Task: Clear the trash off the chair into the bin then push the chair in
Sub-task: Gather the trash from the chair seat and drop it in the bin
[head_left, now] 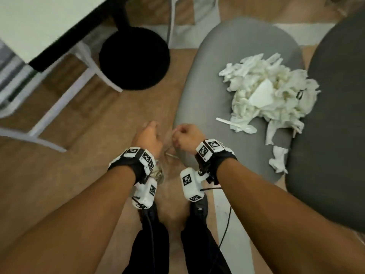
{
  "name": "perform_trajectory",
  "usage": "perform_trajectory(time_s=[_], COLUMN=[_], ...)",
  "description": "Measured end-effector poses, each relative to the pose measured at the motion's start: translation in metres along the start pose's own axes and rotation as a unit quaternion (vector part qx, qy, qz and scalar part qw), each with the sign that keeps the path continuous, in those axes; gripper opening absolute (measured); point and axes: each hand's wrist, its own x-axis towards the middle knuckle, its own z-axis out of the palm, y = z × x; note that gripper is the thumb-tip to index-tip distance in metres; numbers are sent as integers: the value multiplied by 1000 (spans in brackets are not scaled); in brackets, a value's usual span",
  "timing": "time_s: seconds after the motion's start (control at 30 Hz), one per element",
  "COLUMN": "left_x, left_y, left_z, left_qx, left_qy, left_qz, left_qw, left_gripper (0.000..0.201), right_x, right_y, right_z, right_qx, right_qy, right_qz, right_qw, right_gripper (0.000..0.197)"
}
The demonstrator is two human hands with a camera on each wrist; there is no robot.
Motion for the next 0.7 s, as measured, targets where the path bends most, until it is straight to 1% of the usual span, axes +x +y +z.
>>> perform_trajectory(time_s=[0.03,0.1,0.17,0.2,0.27,0.37,0.47,0.53,0.57,0.6,0.63,0.7], left_x=[4,16,27,32,40,44,49,51,53,54,54,56], left_y=[22,62,100,118,149,185,204,208,207,205,203,199], left_z=[-1,7,20,29,46,69,97,117,125,131,135,136], left_qx=[8,14,27,42,76,111,137,165,184,205,224,230], left_qy=[0,-14,-34,-42,-58,-72,-97,-143,-158,-157,-144,-120], left_qz=[31,81,130,155,199,247,280,274,265,260,263,278], left_qw=[999,997,991,986,975,960,945,937,933,930,927,925], left_gripper=[36,33,36,38,42,51,68,72,71,68,63,53], right_x=[2,-3,-13,-13,-10,-2,7,13,16,19,22,30], right_y=[11,25,37,49,71,94,107,110,112,112,112,112], right_z=[-19,-64,-109,-130,-163,-188,-205,-218,-224,-229,-234,-243], right_qx=[22,29,-23,-60,-126,-157,-148,-156,-157,-155,-153,-146], right_qy=[25,76,112,139,184,238,283,276,268,262,262,269], right_qz=[8,20,33,33,20,-19,-45,-46,-47,-52,-61,-71], right_qw=[999,997,993,988,975,958,947,947,949,951,951,949], right_gripper=[24,22,16,21,36,48,50,50,51,51,52,55])
